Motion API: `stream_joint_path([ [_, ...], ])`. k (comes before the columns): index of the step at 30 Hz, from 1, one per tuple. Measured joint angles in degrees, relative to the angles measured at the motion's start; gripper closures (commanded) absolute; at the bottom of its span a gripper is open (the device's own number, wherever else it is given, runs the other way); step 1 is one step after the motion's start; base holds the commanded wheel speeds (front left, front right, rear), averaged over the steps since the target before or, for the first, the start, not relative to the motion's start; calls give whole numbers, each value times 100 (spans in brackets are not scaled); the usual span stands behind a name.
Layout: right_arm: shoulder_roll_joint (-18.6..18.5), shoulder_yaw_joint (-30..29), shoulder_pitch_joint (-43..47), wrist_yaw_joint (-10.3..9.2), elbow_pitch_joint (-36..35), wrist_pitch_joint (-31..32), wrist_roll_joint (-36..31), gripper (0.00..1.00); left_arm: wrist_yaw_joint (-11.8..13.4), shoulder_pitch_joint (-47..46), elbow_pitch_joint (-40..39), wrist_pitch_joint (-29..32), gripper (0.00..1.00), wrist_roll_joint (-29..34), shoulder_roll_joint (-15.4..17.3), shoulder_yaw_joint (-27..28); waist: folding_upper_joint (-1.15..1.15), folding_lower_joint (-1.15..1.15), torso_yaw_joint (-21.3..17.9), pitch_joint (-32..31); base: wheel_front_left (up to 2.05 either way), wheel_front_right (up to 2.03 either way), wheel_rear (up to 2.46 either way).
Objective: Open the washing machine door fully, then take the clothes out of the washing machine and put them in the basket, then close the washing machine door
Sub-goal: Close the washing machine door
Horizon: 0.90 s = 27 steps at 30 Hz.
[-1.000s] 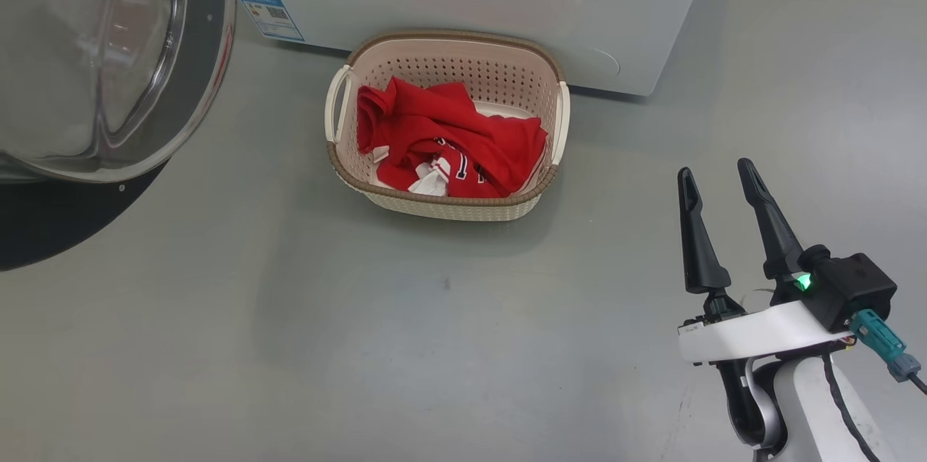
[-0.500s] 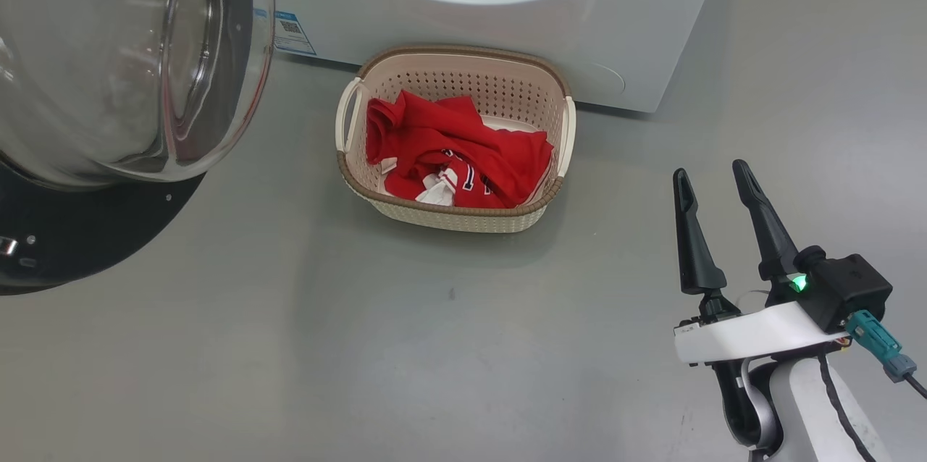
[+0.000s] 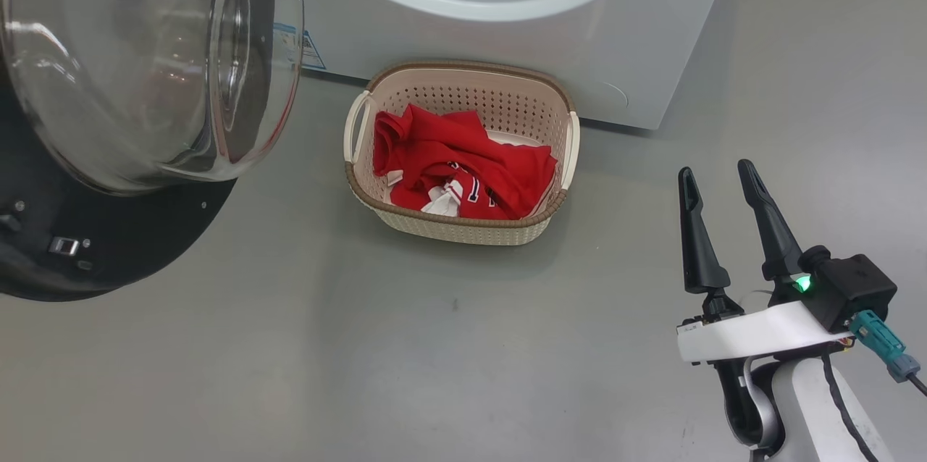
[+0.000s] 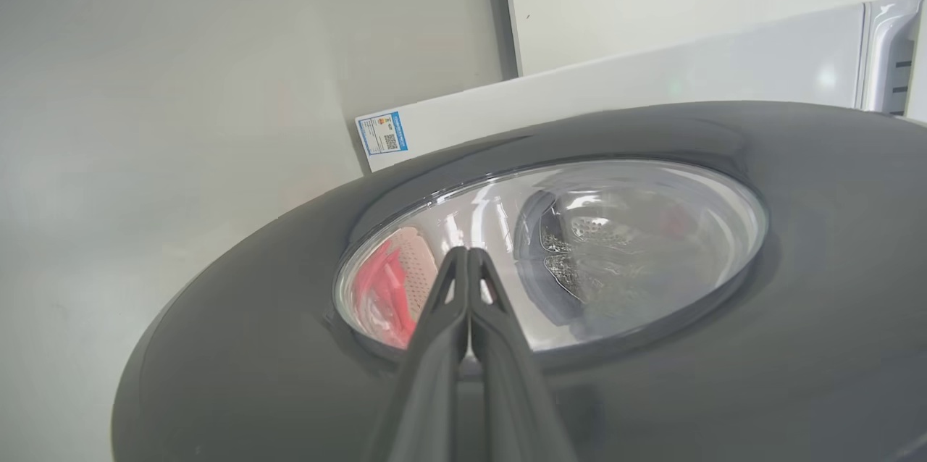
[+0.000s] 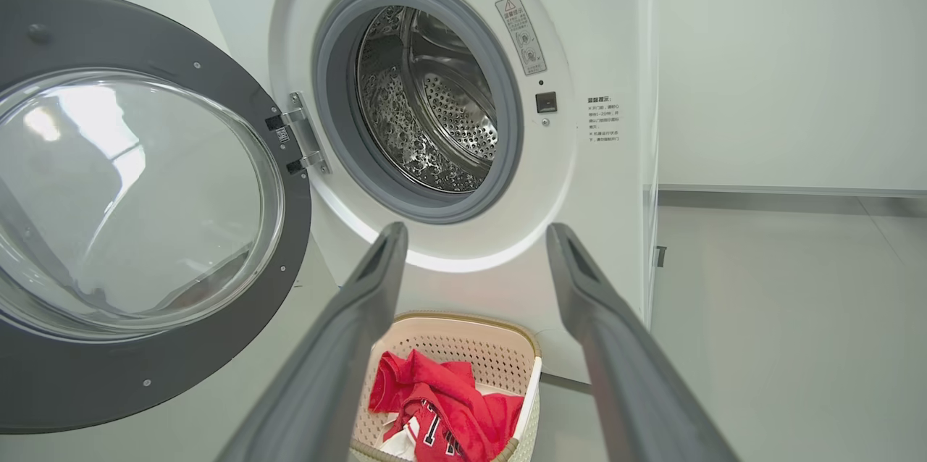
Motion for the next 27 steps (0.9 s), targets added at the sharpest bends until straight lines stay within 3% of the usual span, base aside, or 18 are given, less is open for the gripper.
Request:
stream_joint_path([
  [22, 29, -29, 53, 0, 12, 0, 45, 0, -549, 446, -719, 1279, 100, -154, -765, -702, 0, 0, 51, -266, 0, 0, 0],
  [27, 31, -51, 74, 0, 12, 0, 51, 0, -550, 548, -892, 1413, 100, -203, -886, -723, 0, 0, 49, -308, 0, 0, 0],
])
